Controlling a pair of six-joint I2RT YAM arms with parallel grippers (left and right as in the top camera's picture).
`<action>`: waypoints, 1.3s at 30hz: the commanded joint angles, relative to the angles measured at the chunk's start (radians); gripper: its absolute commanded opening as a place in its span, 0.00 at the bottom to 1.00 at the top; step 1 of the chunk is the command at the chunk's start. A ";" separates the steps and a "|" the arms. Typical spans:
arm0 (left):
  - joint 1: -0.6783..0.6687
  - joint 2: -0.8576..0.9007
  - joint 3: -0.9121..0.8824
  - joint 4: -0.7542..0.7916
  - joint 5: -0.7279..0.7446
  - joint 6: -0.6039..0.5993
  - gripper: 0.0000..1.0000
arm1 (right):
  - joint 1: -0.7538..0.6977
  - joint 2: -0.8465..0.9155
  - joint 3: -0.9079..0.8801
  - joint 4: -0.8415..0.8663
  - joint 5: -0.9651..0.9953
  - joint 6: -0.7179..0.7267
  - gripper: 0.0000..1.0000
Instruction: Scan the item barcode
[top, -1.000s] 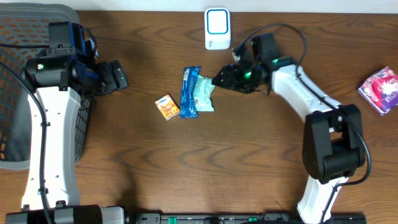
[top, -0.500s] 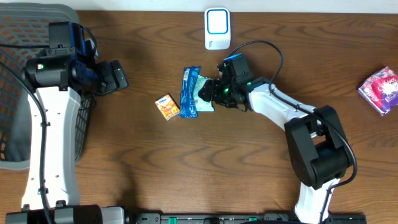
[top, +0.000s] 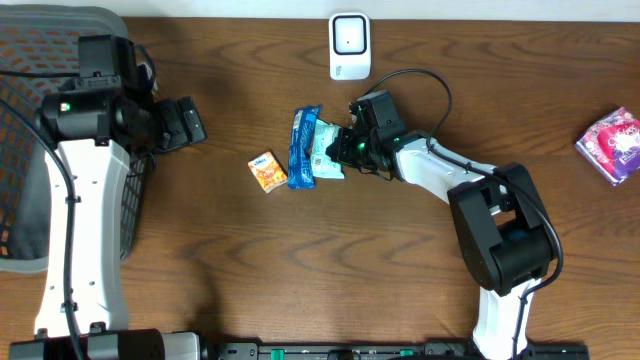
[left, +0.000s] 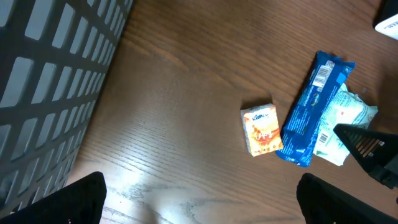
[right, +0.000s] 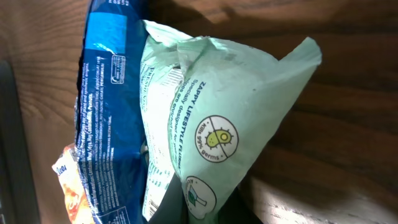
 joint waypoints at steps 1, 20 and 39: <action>0.003 -0.001 0.001 -0.003 -0.009 0.005 0.98 | -0.010 -0.020 0.008 -0.060 0.033 -0.019 0.02; 0.003 0.000 0.001 -0.003 -0.009 0.005 0.98 | 0.033 -0.240 0.130 -0.645 1.187 -0.252 0.02; 0.003 0.000 0.001 -0.003 -0.009 0.005 0.98 | 0.185 -0.054 0.130 -0.683 1.063 -0.248 0.15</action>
